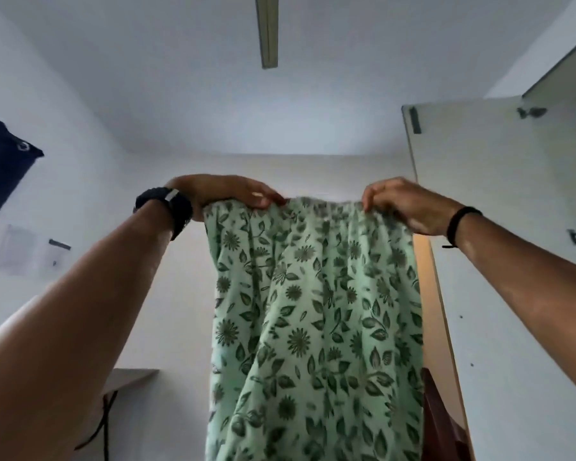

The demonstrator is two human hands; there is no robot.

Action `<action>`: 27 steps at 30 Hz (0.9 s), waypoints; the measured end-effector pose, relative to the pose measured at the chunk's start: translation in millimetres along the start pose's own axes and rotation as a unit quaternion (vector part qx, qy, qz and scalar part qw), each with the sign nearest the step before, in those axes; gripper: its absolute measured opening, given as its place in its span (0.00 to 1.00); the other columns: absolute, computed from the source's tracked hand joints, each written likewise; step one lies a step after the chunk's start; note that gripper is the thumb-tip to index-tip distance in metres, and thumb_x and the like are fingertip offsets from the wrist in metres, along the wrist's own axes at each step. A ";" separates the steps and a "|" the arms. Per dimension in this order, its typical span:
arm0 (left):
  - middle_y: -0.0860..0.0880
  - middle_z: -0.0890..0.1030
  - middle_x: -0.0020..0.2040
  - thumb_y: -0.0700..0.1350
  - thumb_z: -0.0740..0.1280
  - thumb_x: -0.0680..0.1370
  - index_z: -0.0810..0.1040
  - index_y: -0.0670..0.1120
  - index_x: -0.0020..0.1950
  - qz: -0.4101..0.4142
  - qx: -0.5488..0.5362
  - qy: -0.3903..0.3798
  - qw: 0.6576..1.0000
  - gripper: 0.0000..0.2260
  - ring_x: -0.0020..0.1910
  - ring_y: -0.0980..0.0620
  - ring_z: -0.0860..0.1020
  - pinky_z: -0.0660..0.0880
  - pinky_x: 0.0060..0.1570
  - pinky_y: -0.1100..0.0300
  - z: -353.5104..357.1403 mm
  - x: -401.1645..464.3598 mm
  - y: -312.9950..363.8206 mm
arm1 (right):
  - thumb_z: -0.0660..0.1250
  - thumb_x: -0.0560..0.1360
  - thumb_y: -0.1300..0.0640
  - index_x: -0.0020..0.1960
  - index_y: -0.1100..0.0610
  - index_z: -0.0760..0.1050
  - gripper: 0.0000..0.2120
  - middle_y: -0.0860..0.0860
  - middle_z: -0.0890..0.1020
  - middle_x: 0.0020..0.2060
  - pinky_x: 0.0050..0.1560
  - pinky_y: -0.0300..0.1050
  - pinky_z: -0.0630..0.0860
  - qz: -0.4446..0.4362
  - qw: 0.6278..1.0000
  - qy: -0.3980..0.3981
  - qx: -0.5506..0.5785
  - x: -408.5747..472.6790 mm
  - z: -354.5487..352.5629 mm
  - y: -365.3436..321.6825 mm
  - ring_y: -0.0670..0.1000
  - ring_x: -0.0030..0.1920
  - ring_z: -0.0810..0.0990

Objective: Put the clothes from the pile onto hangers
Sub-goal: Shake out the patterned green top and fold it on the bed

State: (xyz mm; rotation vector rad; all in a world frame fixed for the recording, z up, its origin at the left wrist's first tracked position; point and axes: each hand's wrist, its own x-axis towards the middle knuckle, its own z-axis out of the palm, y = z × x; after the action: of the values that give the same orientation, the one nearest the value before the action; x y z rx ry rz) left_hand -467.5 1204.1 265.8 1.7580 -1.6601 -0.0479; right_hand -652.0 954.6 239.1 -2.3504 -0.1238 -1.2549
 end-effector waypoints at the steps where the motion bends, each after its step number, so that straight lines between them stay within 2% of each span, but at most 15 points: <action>1: 0.48 0.84 0.53 0.49 0.74 0.68 0.80 0.51 0.59 -0.023 0.063 0.009 0.998 0.19 0.49 0.49 0.83 0.80 0.41 0.60 0.9 3.2 -6.5 | 0.54 0.76 0.70 0.38 0.57 0.74 0.15 0.56 0.72 0.35 0.27 0.40 0.62 0.014 0.994 -0.042 -0.103 1.3 4.5 6.4 0.49 0.27 0.64; 2: 0.48 0.83 0.52 0.46 0.73 0.71 0.79 0.51 0.60 -0.049 0.126 0.025 0.991 0.17 0.48 0.49 0.83 0.80 0.41 0.60 2.4 7.3 -13.7 | 0.55 0.76 0.68 0.41 0.55 0.74 0.14 0.56 0.74 0.39 0.28 0.42 0.62 0.030 0.978 -0.079 -0.192 2.9 10.8 12.4 0.50 0.28 0.65; 4: 0.49 0.83 0.49 0.44 0.73 0.73 0.77 0.50 0.58 -0.083 0.231 0.057 0.968 0.15 0.44 0.49 0.83 0.80 0.40 0.58 4.3 16.6 -25.5 | 0.55 0.76 0.68 0.48 0.52 0.73 0.13 0.53 0.77 0.45 0.30 0.43 0.65 0.050 0.955 -0.104 -0.274 5.3 21.7 19.4 0.51 0.30 0.68; 6: 0.52 0.81 0.45 0.45 0.74 0.72 0.77 0.51 0.51 -0.070 0.295 0.093 0.948 0.11 0.41 0.51 0.80 0.76 0.39 0.59 4.9 23.9 -33.3 | 0.56 0.76 0.68 0.54 0.52 0.70 0.14 0.53 0.77 0.47 0.30 0.43 0.67 0.038 0.956 -0.073 -0.281 6.4 26.1 19.8 0.52 0.32 0.71; 8: 0.51 0.81 0.44 0.45 0.74 0.71 0.76 0.51 0.46 -0.041 0.305 0.127 0.943 0.09 0.40 0.50 0.80 0.74 0.37 0.59 2.9 28.3 -38.2 | 0.57 0.77 0.68 0.57 0.52 0.68 0.14 0.53 0.76 0.47 0.30 0.41 0.68 0.042 0.966 -0.057 -0.247 8.8 25.7 20.3 0.52 0.35 0.73; 11: 0.50 0.81 0.43 0.43 0.73 0.73 0.71 0.52 0.44 -0.018 0.309 0.142 0.940 0.11 0.36 0.53 0.78 0.72 0.33 0.61 0.9 30.3 -37.5 | 0.56 0.76 0.70 0.50 0.53 0.72 0.14 0.53 0.76 0.45 0.31 0.42 0.71 0.048 0.960 -0.075 -0.267 15.3 23.1 20.2 0.53 0.37 0.74; 14: 0.50 0.78 0.39 0.36 0.69 0.75 0.67 0.49 0.46 -0.027 0.288 0.074 0.954 0.13 0.31 0.55 0.75 0.70 0.26 0.66 18.2 32.9 -30.9 | 0.54 0.75 0.70 0.40 0.54 0.73 0.15 0.51 0.75 0.41 0.34 0.42 0.73 0.062 0.933 -0.113 -0.337 16.0 24.0 18.5 0.54 0.40 0.74; 16: 0.49 0.78 0.38 0.30 0.67 0.74 0.67 0.49 0.53 -0.038 0.254 -0.018 0.966 0.17 0.29 0.55 0.74 0.70 0.25 0.67 41.9 31.3 -27.4 | 0.55 0.75 0.69 0.38 0.51 0.71 0.16 0.46 0.72 0.38 0.34 0.41 0.71 0.072 0.915 -0.113 -0.381 13.0 24.5 21.4 0.52 0.41 0.73; 17: 0.49 0.80 0.40 0.29 0.67 0.74 0.67 0.52 0.58 -0.046 0.227 -0.071 0.970 0.22 0.31 0.55 0.77 0.72 0.27 0.66 55.2 29.6 -26.4 | 0.56 0.75 0.69 0.37 0.51 0.71 0.16 0.45 0.72 0.38 0.34 0.39 0.70 0.076 0.910 -0.106 -0.393 11.1 23.8 25.4 0.52 0.41 0.73; 19: 0.49 0.82 0.50 0.27 0.66 0.74 0.62 0.60 0.68 -0.062 0.174 -0.168 0.968 0.34 0.38 0.53 0.83 0.77 0.32 0.63 79.9 26.0 -26.0 | 0.57 0.75 0.69 0.41 0.52 0.73 0.14 0.49 0.75 0.42 0.33 0.39 0.71 0.083 0.916 -0.092 -0.383 7.0 23.7 35.4 0.53 0.43 0.75; 21: 0.48 0.76 0.63 0.26 0.63 0.74 0.59 0.59 0.74 -0.070 0.157 -0.231 0.958 0.38 0.47 0.50 0.84 0.82 0.39 0.56 97.2 26.3 -24.2 | 0.57 0.74 0.68 0.47 0.54 0.75 0.13 0.53 0.76 0.48 0.33 0.40 0.74 0.090 0.926 -0.080 -0.357 3.1 28.1 42.8 0.54 0.45 0.78; 22: 0.50 0.71 0.69 0.25 0.62 0.74 0.59 0.57 0.75 -0.079 0.150 -0.256 0.952 0.37 0.55 0.48 0.81 0.80 0.48 0.50 103.7 28.1 -24.1 | 0.58 0.74 0.68 0.49 0.54 0.75 0.12 0.54 0.76 0.49 0.34 0.41 0.74 0.090 0.928 -0.077 -0.353 0.3 31.3 46.5 0.54 0.47 0.78; 24: 0.52 0.66 0.72 0.26 0.61 0.74 0.63 0.56 0.74 -0.117 0.127 -0.280 0.944 0.35 0.64 0.44 0.75 0.77 0.57 0.48 111.2 35.1 -26.4 | 0.61 0.74 0.67 0.49 0.55 0.75 0.09 0.52 0.76 0.50 0.37 0.41 0.71 0.083 0.925 -0.069 -0.364 -3.2 38.4 52.2 0.52 0.48 0.75; 25: 0.51 0.65 0.74 0.26 0.61 0.74 0.63 0.55 0.74 -0.140 0.117 -0.278 0.943 0.34 0.66 0.42 0.72 0.76 0.58 0.47 113.4 39.5 -29.2 | 0.62 0.74 0.66 0.49 0.56 0.74 0.08 0.52 0.75 0.50 0.37 0.40 0.69 0.079 0.925 -0.062 -0.367 -4.1 40.9 55.2 0.51 0.49 0.73; 27: 0.48 0.66 0.73 0.28 0.62 0.75 0.62 0.51 0.75 -0.185 0.097 -0.247 0.946 0.32 0.66 0.41 0.72 0.80 0.50 0.53 115.3 45.3 -34.7 | 0.66 0.73 0.65 0.48 0.56 0.75 0.06 0.50 0.74 0.50 0.34 0.37 0.67 0.081 0.931 -0.049 -0.353 -5.6 43.6 60.5 0.50 0.48 0.72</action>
State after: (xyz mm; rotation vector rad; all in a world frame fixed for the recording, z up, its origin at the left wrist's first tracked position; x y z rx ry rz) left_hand -485.1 1108.7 181.3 2.3330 -1.6815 -0.5558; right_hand -604.3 921.1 192.2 -2.9394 0.5740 -1.2341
